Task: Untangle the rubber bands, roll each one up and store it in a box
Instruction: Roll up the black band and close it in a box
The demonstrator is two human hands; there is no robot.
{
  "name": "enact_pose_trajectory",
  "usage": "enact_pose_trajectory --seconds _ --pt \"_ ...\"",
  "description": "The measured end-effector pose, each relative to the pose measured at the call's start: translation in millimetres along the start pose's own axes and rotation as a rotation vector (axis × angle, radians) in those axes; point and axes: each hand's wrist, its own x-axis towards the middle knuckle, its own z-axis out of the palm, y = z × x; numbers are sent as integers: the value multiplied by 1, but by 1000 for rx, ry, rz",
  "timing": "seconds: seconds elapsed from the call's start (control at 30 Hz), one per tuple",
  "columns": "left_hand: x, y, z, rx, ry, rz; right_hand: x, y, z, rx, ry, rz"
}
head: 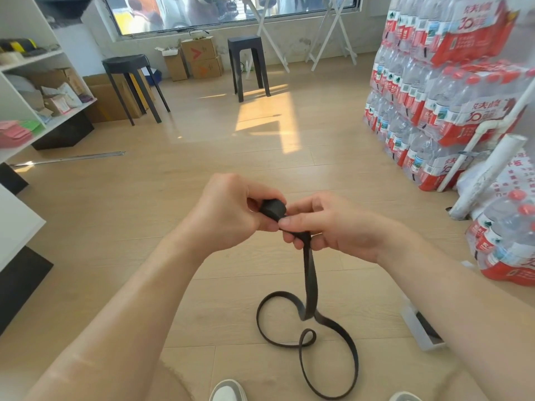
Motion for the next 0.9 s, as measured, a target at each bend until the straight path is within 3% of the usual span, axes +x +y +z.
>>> enact_pose_trajectory --seconds 0.2,0.33,0.53,0.9 --pt "0 -5 5 253 -36 118 11 8 9 9 101 -2" --pt "0 -8 1 -6 -6 12 12 9 4 93 76 -54" --pt "1 -16 -9 -319 -194 -56 11 9 -1 273 -62 -131" --pt "2 -17 -8 -438 -197 6 10 11 -2 505 -150 -173"
